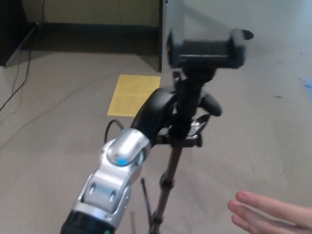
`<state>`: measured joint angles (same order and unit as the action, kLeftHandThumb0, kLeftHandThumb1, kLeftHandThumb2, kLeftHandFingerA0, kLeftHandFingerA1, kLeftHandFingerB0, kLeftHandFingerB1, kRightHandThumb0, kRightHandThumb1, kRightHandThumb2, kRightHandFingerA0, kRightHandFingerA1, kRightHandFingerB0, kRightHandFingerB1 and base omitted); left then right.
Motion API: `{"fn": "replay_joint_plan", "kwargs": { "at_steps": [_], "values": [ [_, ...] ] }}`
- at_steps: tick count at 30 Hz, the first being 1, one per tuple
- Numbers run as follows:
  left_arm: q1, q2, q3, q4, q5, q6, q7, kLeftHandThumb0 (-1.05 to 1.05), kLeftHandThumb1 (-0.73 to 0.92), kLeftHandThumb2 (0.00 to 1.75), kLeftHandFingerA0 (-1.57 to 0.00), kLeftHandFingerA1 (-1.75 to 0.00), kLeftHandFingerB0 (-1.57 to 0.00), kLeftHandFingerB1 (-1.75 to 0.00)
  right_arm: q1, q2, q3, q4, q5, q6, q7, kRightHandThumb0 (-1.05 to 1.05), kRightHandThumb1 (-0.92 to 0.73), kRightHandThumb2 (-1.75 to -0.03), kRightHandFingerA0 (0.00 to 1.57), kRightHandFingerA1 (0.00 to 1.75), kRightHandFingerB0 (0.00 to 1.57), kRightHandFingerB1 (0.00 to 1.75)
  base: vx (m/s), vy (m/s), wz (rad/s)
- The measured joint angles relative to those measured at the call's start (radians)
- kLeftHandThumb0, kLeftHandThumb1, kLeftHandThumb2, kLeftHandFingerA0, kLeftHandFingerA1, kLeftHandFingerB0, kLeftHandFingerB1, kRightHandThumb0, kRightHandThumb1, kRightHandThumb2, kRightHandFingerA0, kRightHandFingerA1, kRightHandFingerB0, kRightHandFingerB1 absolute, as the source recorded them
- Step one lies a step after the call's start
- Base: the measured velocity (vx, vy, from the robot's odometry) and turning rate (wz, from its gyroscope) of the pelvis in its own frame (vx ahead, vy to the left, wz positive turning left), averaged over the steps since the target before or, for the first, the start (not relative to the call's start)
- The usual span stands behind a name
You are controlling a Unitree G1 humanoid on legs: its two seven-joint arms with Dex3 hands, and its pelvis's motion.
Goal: There is a tripod standing in front of the robot and the robot extends its left arm to grab it. It lifts the tripod and passes it to a person.
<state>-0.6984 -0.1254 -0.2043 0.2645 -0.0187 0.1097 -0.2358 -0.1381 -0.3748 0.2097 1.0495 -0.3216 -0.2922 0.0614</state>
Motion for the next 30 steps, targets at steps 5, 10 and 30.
{"fn": "replay_joint_plan", "kwargs": {
  "at_steps": [5,10,30],
  "values": [
    [-0.074,-0.045,-0.044,-0.047,0.005,0.064,-0.005,-0.14,0.74,0.77,-1.0,-1.41,-0.82,-1.17,0.009,0.0,0.006,0.0,-0.002,-0.001,0.0,-0.42,-0.7,-0.61,0.65,0.42,0.5,0.37,0.0,0.0,0.0],
    [-0.16,-0.078,-0.105,-0.056,0.029,0.109,-0.005,-0.17,0.72,0.77,-0.98,-1.4,-0.83,-1.14,0.014,0.0,0.007,0.008,-0.002,-0.002,0.0,-0.42,-0.7,-0.61,0.7,0.43,0.5,0.37,0.0,0.0,0.0],
    [-0.226,-0.106,-0.298,-0.232,0.083,0.149,-0.007,-0.26,0.64,0.9,-0.96,-1.53,-0.81,-1.3,0.015,0.0,0.004,0.014,0.0,-0.01,0.0,-0.41,-0.71,-0.61,0.67,0.43,0.5,0.37,0.0,0.0,0.0]
  ]
}}
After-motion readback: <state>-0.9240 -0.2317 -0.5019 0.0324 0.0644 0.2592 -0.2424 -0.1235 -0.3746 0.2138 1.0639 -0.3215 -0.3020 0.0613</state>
